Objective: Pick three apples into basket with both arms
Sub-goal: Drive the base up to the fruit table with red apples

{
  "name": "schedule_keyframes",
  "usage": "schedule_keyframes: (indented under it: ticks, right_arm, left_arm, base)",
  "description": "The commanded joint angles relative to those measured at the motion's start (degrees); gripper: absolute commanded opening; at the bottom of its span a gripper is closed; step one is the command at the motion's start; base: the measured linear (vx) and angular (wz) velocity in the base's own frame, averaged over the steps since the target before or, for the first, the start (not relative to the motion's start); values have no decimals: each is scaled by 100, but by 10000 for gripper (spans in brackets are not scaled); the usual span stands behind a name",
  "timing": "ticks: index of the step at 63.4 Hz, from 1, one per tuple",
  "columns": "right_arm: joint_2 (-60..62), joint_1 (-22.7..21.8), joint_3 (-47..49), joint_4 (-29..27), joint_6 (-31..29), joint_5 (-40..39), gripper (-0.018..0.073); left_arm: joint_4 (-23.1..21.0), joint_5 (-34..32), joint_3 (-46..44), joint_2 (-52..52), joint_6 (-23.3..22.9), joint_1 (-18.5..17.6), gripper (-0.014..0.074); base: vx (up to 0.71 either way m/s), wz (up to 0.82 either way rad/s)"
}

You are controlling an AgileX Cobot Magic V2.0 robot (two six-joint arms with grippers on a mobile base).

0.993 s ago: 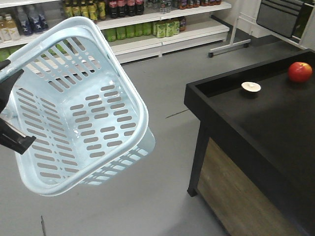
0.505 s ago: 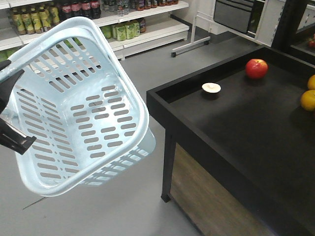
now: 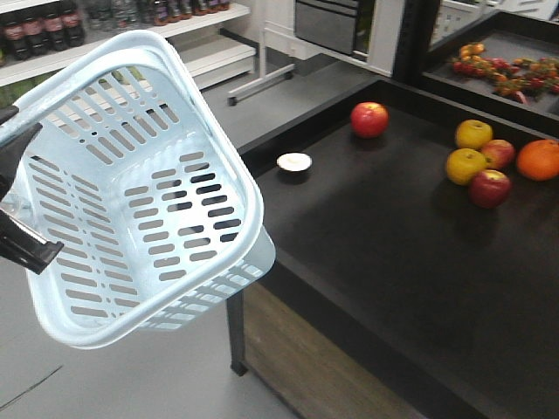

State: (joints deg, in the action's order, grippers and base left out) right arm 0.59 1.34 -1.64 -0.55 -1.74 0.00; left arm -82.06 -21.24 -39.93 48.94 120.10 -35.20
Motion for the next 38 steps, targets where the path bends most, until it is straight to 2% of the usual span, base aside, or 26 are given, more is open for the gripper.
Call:
schedule_keyframes:
  ticks: [1,38]
  right_arm:
    - [64,5,-84,55,-27,-409,-9]
    - [64,5,-84,55,-27,-409,-9]
  left_arm:
    - [156,-99,-171,-82,-42,-11,-8]
    - [156,-99,-171,-82,-42,-11,-8]
  base:
    - [10,-37]
    - [10,-38]
